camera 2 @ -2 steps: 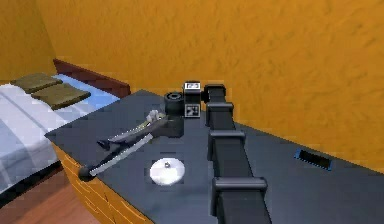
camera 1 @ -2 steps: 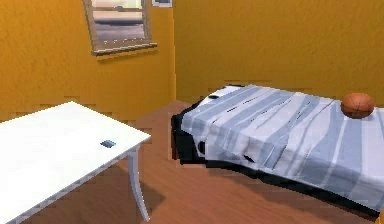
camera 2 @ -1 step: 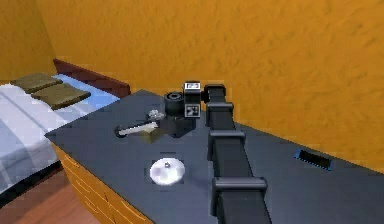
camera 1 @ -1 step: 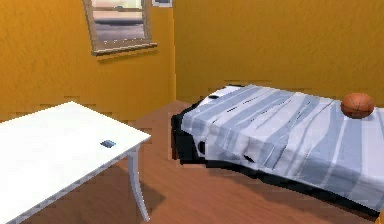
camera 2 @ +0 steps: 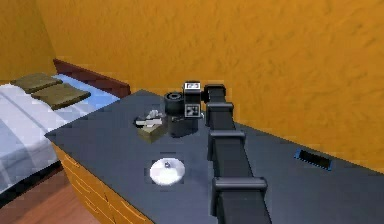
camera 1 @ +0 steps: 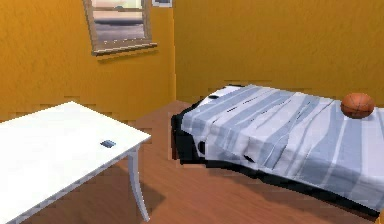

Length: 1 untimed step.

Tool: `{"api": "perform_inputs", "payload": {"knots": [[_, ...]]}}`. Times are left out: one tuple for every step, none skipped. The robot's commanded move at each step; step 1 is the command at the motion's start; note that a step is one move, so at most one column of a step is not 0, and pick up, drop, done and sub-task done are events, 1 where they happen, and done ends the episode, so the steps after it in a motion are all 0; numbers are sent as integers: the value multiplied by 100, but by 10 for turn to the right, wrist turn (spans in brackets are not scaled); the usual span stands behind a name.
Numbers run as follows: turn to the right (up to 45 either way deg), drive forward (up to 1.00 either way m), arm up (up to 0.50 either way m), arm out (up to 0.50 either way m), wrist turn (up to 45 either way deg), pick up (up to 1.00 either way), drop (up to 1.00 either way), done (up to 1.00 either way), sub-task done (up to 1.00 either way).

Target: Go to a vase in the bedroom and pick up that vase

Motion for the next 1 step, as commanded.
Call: {"api": "perform_inputs", "payload": {"knots": [[0,0,-30,0,0,0,0,0,0]]}}
